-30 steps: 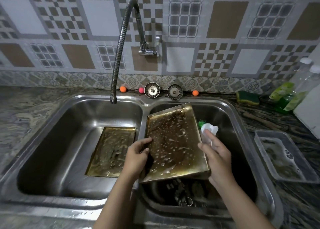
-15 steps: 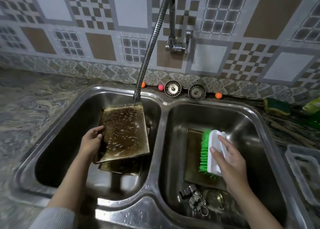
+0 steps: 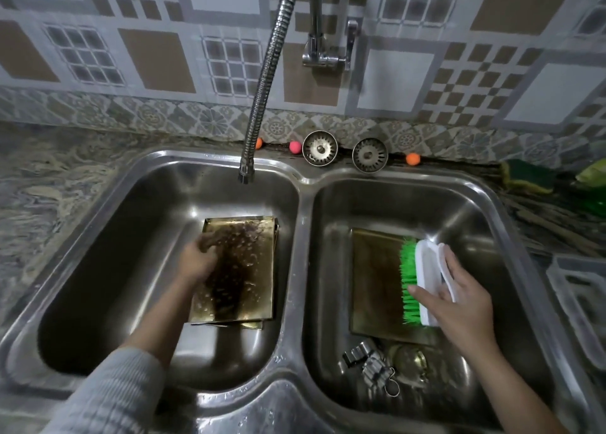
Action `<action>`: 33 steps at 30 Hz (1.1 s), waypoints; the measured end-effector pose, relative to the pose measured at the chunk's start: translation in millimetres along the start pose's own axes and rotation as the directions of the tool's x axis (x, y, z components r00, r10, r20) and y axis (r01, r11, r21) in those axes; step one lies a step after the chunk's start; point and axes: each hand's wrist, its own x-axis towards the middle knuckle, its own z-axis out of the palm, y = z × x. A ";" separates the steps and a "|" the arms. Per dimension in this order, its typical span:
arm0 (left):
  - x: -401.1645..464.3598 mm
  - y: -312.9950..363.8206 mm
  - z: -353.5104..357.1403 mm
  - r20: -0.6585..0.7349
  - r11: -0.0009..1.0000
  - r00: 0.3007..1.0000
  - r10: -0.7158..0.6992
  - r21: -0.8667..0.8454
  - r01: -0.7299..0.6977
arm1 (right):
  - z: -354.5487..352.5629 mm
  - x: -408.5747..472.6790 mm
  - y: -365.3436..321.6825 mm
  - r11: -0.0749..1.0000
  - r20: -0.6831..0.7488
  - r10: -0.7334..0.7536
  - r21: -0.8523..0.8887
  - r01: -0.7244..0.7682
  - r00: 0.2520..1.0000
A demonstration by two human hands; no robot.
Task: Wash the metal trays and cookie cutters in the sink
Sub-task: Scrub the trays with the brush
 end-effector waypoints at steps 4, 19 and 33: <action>-31.4 74.5 38.2 -0.119 0.924 0.922 0.368 -0.058 -0.377 | -5.1 7.3 2.1 0.999 -0.042 -0.008 -0.032 0.007 0.999; -97.8 75.7 234.4 0.513 0.890 0.857 0.053 0.365 -0.273 | -133.2 13.4 3.3 0.943 -0.274 -0.208 -0.311 0.118 0.939; -140.5 106.7 238.4 0.327 0.965 0.915 0.234 0.038 -0.260 | -222.3 39.3 59.3 0.836 -0.120 0.034 -0.540 -0.094 0.992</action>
